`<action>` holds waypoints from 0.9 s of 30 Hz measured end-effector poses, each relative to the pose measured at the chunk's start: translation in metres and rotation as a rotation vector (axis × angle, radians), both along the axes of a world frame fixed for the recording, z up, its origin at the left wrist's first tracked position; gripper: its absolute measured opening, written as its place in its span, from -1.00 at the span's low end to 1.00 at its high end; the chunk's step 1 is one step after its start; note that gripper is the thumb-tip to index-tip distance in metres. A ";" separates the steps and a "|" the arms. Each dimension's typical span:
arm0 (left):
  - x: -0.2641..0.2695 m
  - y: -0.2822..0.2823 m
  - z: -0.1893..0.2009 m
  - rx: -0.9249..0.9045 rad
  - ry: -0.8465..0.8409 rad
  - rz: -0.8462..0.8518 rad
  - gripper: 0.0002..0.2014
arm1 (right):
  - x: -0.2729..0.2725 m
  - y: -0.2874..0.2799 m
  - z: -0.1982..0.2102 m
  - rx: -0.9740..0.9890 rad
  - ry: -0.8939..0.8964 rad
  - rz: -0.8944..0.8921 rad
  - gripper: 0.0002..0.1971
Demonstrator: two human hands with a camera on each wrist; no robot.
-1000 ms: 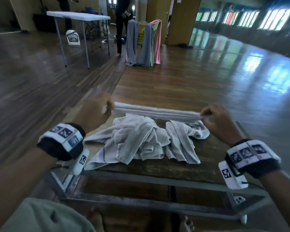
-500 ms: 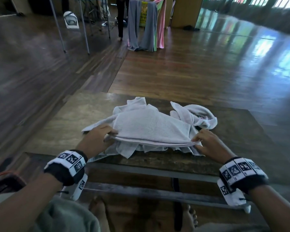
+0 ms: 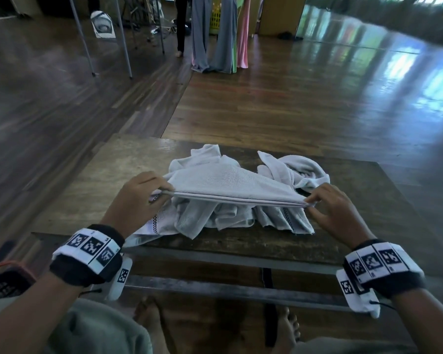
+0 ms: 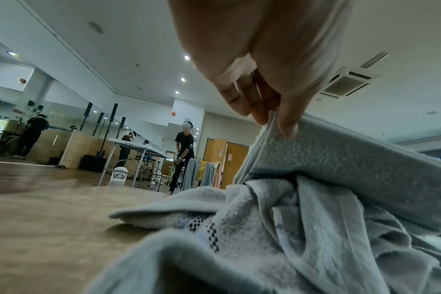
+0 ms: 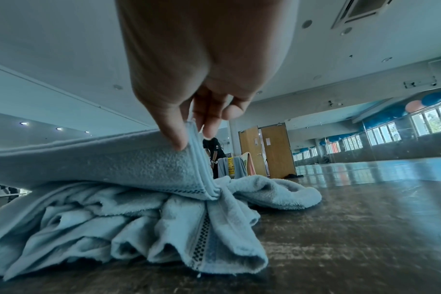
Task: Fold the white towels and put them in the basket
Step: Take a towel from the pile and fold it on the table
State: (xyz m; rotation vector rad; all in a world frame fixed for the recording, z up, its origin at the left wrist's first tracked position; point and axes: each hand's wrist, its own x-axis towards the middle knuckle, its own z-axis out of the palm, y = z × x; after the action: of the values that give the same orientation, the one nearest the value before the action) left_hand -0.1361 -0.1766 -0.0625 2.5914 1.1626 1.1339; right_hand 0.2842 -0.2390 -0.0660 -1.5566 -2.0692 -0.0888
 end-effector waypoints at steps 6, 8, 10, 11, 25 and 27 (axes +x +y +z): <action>0.008 0.037 0.022 -0.171 0.139 0.073 -0.90 | -0.010 0.026 0.016 -0.187 0.173 -0.091 -0.82; 0.015 0.059 0.045 -0.114 0.128 0.118 -0.91 | -0.010 0.048 0.040 -0.080 0.226 -0.130 -0.84; 0.021 0.075 0.072 0.032 0.075 0.145 -0.92 | -0.008 0.068 0.068 0.040 0.244 -0.162 -0.92; 0.022 0.079 0.084 0.107 0.045 0.140 -0.92 | -0.006 0.074 0.080 0.109 0.260 -0.184 -0.94; 0.007 0.032 -0.037 -0.117 0.273 -0.040 -0.79 | -0.001 0.028 -0.033 -0.159 -0.188 0.005 -0.69; 0.007 0.029 -0.036 -0.142 0.255 -0.039 -0.87 | 0.000 0.025 -0.036 -0.172 -0.188 -0.014 -0.69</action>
State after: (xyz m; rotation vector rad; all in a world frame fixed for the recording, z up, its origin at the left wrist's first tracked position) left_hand -0.1287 -0.1473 -0.0990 2.6904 1.1828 0.6998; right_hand 0.2846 -0.2136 -0.1019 -1.7231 -2.2628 -0.0660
